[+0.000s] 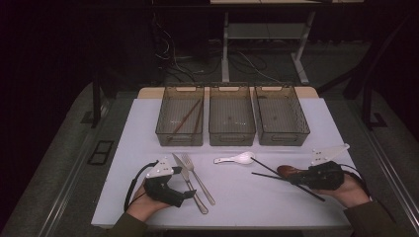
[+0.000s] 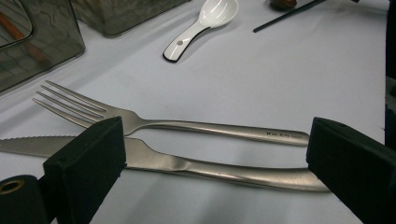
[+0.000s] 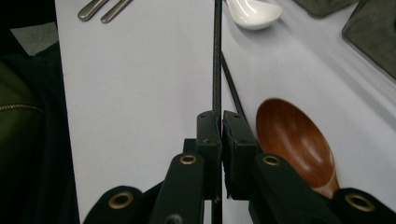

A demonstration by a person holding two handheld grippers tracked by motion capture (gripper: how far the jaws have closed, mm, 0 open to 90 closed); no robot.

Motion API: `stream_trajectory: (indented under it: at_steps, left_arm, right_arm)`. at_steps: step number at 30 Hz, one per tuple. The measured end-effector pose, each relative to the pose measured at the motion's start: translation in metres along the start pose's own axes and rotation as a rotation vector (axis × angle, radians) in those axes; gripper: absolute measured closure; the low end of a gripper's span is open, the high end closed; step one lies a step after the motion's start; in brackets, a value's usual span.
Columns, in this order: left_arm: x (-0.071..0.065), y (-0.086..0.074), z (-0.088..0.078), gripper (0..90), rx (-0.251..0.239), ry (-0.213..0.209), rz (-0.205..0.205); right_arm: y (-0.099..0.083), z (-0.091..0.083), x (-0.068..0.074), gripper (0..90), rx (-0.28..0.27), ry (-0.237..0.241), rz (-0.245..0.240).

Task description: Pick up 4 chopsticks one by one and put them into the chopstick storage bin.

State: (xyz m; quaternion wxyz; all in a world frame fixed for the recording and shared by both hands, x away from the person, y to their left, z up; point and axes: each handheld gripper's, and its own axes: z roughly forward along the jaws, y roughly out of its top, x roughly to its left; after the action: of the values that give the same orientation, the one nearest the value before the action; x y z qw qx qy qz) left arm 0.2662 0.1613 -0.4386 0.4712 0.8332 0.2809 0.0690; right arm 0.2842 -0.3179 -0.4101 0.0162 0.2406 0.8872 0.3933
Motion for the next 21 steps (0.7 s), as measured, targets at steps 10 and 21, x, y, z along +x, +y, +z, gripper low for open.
stream_trajectory:
  at_steps: [10,21]
  left_arm:
    - [0.000,0.000,-0.001,4.0,-0.004,-0.002,0.003]
    - [-0.001,0.000,0.000,4.1,-0.006,-0.005,0.002]
  right_arm:
    - [0.029,0.009,-0.001,85.6,-0.018,-0.002,0.029]
    - [0.059,0.025,-0.002,85.6,-0.048,-0.035,0.045]
